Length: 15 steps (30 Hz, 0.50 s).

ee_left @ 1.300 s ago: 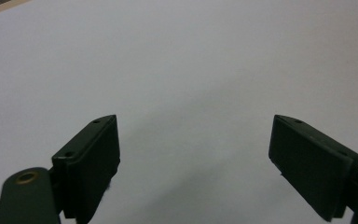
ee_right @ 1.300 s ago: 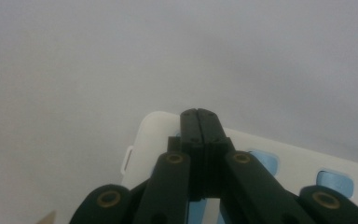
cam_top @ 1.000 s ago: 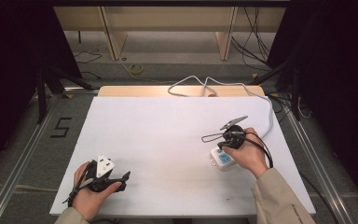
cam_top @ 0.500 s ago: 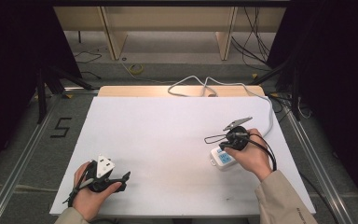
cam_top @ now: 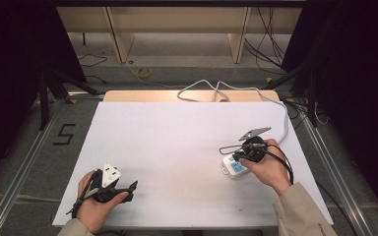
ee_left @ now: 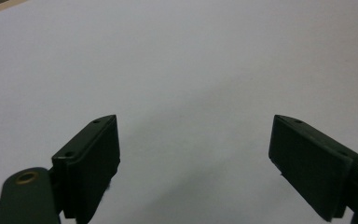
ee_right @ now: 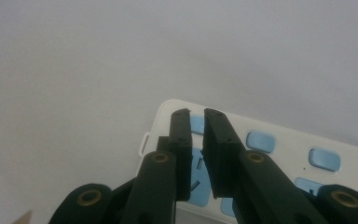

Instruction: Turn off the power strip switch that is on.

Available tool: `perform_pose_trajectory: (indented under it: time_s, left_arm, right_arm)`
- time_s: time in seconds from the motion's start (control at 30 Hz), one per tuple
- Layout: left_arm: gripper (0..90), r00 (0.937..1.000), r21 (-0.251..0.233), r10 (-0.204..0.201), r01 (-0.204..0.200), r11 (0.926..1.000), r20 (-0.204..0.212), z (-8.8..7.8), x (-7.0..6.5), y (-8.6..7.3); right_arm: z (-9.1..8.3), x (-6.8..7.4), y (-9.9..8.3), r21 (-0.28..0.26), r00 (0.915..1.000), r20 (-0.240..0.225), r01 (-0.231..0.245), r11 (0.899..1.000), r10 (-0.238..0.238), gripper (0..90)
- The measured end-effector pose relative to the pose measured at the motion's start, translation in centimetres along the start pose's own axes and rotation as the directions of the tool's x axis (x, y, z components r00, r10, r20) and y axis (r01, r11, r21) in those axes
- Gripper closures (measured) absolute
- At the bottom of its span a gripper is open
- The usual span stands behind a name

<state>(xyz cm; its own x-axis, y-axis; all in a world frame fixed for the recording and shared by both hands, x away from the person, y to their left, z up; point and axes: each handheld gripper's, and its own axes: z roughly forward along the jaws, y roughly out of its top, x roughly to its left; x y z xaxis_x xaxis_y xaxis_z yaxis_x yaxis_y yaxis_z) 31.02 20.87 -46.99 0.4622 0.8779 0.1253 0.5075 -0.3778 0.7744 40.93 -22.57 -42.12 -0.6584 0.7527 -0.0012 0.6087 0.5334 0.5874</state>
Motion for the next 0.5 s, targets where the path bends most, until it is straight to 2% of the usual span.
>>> perform_pose_trajectory:
  time_s: [0.5]
  left_arm:
    - [16.0,1.0,0.003,-0.001,0.001,1.0,0.0,0.0,0.0,0.0]
  right_arm:
    - [-0.6,-0.2,-1.4,-0.023,0.9999,-0.009,-0.009,1.0,0.009,79.0]
